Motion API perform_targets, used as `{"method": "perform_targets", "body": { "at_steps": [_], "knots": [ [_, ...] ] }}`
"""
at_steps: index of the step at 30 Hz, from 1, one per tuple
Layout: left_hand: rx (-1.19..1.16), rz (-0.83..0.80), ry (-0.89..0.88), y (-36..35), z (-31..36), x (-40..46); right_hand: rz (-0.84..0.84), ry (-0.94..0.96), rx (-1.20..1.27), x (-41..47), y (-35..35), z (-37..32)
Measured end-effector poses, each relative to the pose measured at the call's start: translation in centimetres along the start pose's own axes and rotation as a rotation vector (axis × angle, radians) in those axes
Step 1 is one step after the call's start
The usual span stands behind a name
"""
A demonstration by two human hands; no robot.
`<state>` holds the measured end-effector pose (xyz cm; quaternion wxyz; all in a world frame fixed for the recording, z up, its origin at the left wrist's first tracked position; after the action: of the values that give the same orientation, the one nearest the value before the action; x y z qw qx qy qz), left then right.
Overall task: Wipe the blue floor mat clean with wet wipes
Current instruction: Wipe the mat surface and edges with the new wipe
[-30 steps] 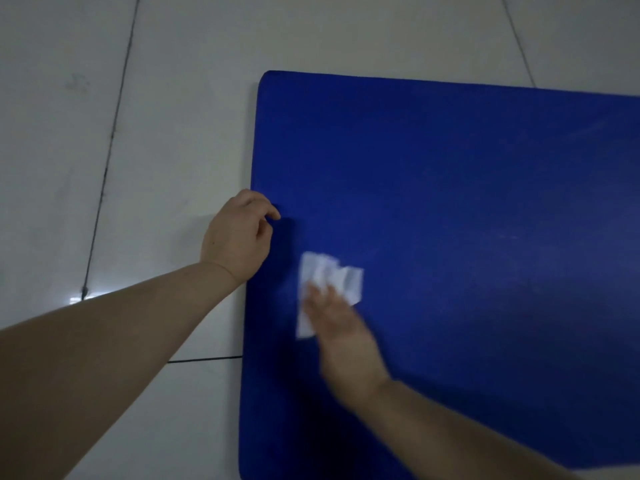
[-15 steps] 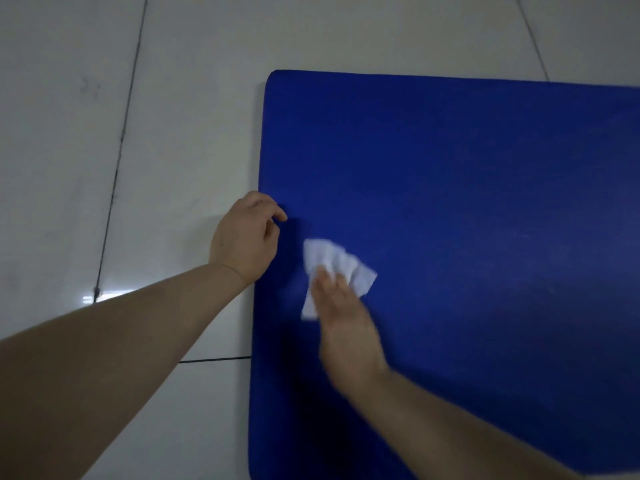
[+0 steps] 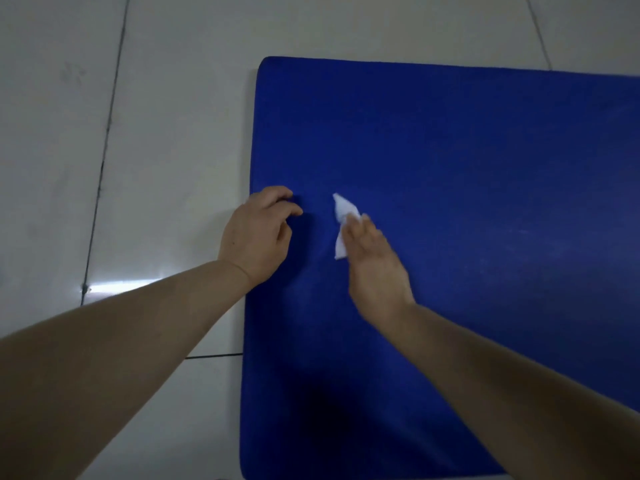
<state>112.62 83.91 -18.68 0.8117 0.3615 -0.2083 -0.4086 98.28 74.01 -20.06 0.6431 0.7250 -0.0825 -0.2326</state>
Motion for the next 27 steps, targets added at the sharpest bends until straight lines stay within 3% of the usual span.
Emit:
{"method": "perform_targets", "body": {
  "at_steps": [3,6,13,16,20,23,27],
  "knots": [
    [0.027,-0.098,-0.026,-1.5,0.1,-0.8,-0.043,0.385,-0.31,-6.3,-2.2,-1.3],
    [0.124,-0.221,-0.037,-3.3,0.1,-2.3,-0.154,0.529,-0.259,-10.1,-3.4,-1.1],
    [0.326,-0.434,-0.008,-2.6,0.5,-1.8,-0.267,0.612,-0.093,-8.7,-3.0,-0.5],
    [0.448,-0.57,0.151,-2.6,1.6,-1.5,-0.394,0.649,-0.055,-8.5,-3.8,-0.1],
    [0.542,-0.652,0.312,-2.6,3.5,-0.9,-0.375,0.808,-0.2,-8.0,-2.6,-0.5],
    [0.534,-0.717,0.447,-2.5,4.6,-0.5,-0.368,0.796,-0.015,-7.5,-1.7,-0.8],
    [0.44,-0.809,0.578,-1.5,5.5,0.4,-0.421,0.837,-0.256,-7.3,-1.2,-0.4]
  ]
}}
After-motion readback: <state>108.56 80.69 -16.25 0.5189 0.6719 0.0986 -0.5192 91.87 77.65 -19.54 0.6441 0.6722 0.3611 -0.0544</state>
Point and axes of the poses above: each hand's wrist, its own x-axis towards the middle knuckle, its own y-axis out of the back of the hand, z = x × y, the point moved 4 cm from there along x, towards the middle knuckle, and after that the axes turned 11 degrees about -x, right-handed, at the moved point
